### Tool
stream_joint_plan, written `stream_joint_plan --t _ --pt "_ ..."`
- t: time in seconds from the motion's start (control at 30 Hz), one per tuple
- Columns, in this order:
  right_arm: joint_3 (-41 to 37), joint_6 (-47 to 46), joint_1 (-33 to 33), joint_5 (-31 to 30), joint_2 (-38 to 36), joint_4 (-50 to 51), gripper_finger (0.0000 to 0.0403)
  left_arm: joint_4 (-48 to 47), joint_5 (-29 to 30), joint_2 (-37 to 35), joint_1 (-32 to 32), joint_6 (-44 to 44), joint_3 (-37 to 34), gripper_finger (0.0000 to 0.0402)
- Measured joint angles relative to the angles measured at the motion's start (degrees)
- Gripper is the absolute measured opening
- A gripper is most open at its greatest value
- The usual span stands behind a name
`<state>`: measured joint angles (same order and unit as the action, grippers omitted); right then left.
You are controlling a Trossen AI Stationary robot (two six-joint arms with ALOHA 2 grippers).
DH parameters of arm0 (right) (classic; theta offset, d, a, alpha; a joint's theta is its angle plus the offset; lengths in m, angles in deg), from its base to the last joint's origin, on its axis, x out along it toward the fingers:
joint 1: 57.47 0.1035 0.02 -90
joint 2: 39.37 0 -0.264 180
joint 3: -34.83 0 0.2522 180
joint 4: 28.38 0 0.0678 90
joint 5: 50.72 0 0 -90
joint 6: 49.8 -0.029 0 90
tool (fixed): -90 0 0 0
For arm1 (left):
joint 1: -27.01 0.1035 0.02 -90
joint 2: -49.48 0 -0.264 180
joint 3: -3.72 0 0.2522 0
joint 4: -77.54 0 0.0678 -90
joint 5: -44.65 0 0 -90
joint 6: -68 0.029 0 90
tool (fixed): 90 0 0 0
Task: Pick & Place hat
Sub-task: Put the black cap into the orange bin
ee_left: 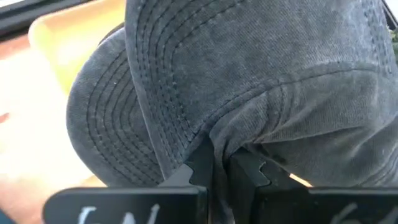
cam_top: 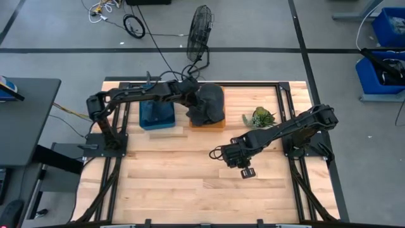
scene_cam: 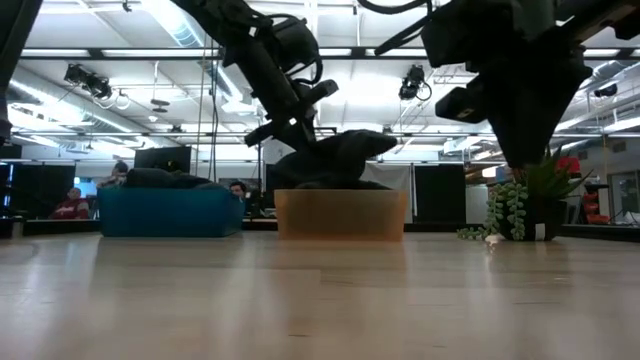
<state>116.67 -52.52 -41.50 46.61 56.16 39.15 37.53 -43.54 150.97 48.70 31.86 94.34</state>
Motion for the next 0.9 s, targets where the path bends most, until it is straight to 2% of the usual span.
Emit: stream_joint_plan --t 0.23,0.4,0.73,0.9 --pt "0.0 -0.54 0.02 0.0 0.0 -1.45 0.0063 -1.53 3.35 1.04 -0.11 -1.94 0.0 0.0033" --pt "0.01 -2.46 0.02 -0.27 0.0 -1.56 0.0063 -1.31 3.5 1.63 -0.11 -0.12 -0.1 0.0053" --pt "0.02 0.73 -0.02 -10.65 -0.02 -2.0 0.0063 -0.11 3.63 0.72 -0.09 0.77 -0.35 0.0117" --pt "0.07 2.11 -0.36 -11.43 -1.27 -2.18 0.0063 0.48 2.91 -2.82 -0.11 0.48 -0.37 0.013"
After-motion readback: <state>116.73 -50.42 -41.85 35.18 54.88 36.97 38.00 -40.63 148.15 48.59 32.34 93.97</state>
